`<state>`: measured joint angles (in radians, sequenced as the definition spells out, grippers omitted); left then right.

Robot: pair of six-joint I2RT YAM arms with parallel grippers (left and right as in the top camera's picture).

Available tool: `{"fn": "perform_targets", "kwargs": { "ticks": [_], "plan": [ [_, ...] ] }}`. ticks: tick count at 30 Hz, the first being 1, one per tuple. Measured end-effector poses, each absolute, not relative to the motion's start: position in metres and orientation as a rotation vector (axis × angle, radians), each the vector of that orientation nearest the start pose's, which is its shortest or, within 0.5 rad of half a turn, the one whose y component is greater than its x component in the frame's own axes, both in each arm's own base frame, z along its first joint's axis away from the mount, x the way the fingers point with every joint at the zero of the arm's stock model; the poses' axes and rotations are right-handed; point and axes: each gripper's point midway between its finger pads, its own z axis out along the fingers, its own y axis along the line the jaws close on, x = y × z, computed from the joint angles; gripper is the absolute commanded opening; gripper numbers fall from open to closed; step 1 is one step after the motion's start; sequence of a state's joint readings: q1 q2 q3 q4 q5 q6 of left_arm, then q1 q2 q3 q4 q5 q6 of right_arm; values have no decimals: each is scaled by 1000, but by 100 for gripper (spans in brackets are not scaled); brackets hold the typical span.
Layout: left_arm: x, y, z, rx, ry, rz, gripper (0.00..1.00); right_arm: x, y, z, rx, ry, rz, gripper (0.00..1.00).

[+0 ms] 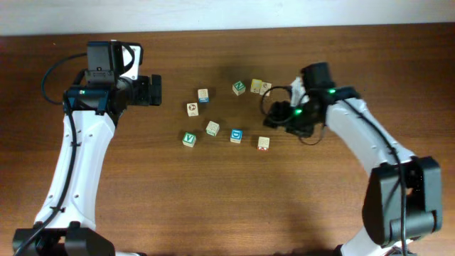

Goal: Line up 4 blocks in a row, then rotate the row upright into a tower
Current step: 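Raise both arms and move the right gripper toward the blocks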

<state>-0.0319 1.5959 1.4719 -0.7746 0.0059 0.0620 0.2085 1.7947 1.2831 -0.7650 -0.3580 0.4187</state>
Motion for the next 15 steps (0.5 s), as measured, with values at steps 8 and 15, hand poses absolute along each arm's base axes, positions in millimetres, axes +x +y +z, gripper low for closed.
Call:
{"fn": "perform_targets", "kwargs": {
  "ticks": [8, 15],
  "plan": [
    [430, -15, 214, 118, 2466, 6, 99, 357, 157, 27, 343, 2962, 202, 53],
    [430, -15, 214, 118, 2466, 6, 99, 348, 159, 11, 366, 3042, 190, 35]
  ]
}}
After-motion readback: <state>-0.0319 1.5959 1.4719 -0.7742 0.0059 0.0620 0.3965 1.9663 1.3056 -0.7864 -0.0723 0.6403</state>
